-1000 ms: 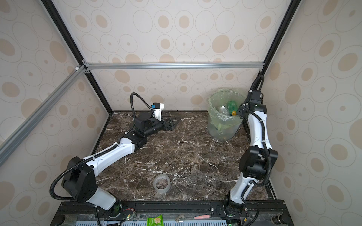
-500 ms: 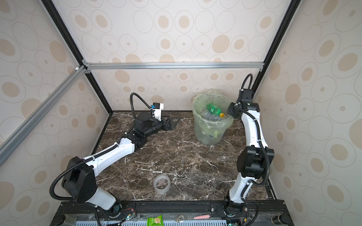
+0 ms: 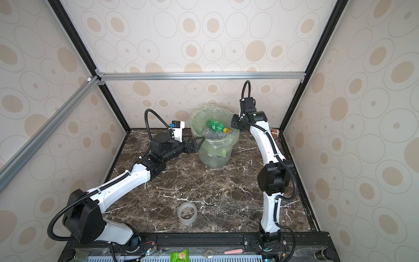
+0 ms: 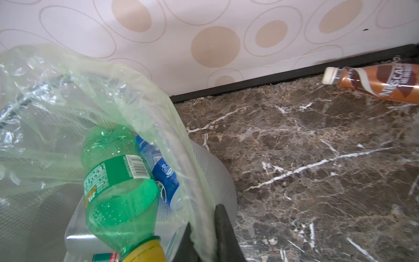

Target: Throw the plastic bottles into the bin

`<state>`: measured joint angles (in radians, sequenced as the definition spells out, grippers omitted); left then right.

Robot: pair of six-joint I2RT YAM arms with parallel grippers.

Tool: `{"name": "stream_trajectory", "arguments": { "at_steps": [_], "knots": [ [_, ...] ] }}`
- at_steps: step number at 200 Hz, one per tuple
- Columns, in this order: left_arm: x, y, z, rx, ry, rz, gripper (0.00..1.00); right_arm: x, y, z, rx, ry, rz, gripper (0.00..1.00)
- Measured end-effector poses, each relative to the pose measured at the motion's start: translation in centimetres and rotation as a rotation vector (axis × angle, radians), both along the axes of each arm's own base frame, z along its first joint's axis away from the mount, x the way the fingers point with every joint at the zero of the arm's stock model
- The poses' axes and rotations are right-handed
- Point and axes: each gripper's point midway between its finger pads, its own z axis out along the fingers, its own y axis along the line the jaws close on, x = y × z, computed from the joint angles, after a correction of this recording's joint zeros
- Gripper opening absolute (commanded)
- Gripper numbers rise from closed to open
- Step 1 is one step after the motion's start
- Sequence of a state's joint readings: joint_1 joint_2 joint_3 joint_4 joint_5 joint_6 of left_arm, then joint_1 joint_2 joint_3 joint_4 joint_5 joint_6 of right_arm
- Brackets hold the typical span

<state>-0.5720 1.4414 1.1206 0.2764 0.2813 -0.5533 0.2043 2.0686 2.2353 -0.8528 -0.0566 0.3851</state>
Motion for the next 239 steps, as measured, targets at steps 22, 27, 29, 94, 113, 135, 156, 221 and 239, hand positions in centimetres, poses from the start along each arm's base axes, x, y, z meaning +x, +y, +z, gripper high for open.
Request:
{"name": "stream_trajectory", "arguments": {
  "at_steps": [22, 27, 29, 94, 113, 135, 156, 221, 239],
  "knots": [
    [-0.2, 0.7, 0.6, 0.006, -0.011, 0.019, 0.99, 0.9, 1.6, 0.2, 0.018, -0.006, 0.015, 0.2],
    [-0.3, 0.8, 0.8, 0.007, -0.013, 0.021, 0.99, 1.1, 1.9, 0.2, 0.023, -0.008, 0.015, 0.23],
    [-0.3, 0.8, 0.8, 0.008, -0.013, 0.022, 0.99, 1.2, 2.0, 0.3, 0.024, -0.011, 0.017, 0.25],
    [-0.7, 0.7, 0.3, 0.055, -0.01, 0.03, 0.99, 2.2, 2.6, 2.8, 0.055, -0.082, 0.04, 0.86],
    [-1.6, -0.5, 0.5, 0.096, -0.028, 0.016, 0.99, 1.5, 1.9, 4.7, 0.046, -0.116, 0.045, 0.97],
    [-2.9, -2.3, 2.3, 0.126, -0.089, -0.008, 0.99, 0.0, -1.0, 8.1, 0.025, -0.181, 0.007, 1.0],
    [-3.7, -3.8, 3.8, 0.14, -0.145, -0.027, 0.99, -1.8, -6.4, 10.9, 0.007, -0.241, -0.091, 1.0],
    [-3.9, -8.9, -1.2, 0.234, -0.124, -0.104, 0.99, 0.3, -19.8, 2.0, -0.039, -0.124, -0.366, 1.0],
    [-4.1, -8.8, -3.1, 0.267, -0.105, -0.105, 0.99, 2.0, -21.1, -2.9, -0.033, -0.048, -0.384, 1.0]
  ]
}}
